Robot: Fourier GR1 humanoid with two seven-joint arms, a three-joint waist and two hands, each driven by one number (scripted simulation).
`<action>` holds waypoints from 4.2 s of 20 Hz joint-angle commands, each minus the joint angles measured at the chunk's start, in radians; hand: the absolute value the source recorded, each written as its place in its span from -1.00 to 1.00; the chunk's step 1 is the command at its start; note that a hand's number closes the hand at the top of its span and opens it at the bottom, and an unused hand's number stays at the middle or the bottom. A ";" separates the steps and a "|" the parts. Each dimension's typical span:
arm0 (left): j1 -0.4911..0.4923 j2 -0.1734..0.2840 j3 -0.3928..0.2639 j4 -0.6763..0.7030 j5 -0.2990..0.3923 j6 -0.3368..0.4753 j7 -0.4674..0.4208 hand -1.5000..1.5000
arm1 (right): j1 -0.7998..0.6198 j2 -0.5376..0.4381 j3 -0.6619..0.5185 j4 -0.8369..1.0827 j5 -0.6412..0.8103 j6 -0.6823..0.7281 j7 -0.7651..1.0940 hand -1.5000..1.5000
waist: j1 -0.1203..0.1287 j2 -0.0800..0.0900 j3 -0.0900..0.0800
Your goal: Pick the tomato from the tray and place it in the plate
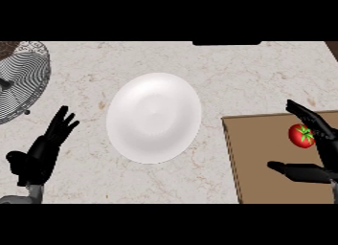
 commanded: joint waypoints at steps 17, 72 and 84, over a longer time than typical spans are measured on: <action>0.001 -0.064 0.012 0.041 -0.059 -0.027 -0.034 0.00 | 0.076 -0.382 -0.085 -0.154 0.257 0.187 0.419 -1.00 | 0.016 0.000 -0.001; -0.032 -0.163 0.172 0.028 -0.187 -0.127 0.028 0.00 | -0.075 0.103 -0.112 0.099 0.979 0.061 0.479 1.00 | 0.003 -0.005 0.000; 0.005 -0.156 0.190 -0.015 -0.193 -0.147 0.017 0.00 | 0.091 0.118 -0.165 -0.488 0.909 0.136 0.559 1.00 | 0.006 -0.004 0.000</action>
